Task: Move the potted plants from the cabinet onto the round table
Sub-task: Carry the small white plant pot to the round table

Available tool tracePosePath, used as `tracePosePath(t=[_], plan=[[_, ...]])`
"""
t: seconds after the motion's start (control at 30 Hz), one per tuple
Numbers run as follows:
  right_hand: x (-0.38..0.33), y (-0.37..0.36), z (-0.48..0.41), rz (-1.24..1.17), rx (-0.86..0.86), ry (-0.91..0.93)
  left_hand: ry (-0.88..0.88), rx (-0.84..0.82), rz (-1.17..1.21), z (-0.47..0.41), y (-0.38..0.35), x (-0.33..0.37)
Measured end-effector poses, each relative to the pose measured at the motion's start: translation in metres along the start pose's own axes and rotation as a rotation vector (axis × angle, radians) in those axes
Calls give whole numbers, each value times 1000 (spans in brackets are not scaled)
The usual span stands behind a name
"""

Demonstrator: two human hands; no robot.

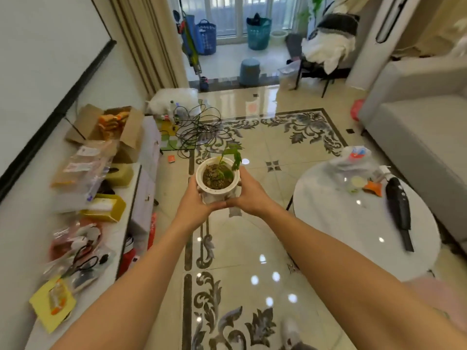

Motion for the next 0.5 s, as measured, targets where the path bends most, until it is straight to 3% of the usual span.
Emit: tracePosePath(t=[0.4,0.5], plan=[[222,236,31,19,189,-265,-85,-310,-38,-116,-298,37],[248,277,41,-7,286,-326,-55,-362,-55,-150,-353,22]])
Point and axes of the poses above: each hand's wrist, its own z-axis away from the middle knuckle, its own y-axis out of the back of the hand, x = y × z, the point moved 1 cm from there along -z, towards the middle knuckle, and after that the axes turned 3 degrees about -x, right-handed, at the moved point
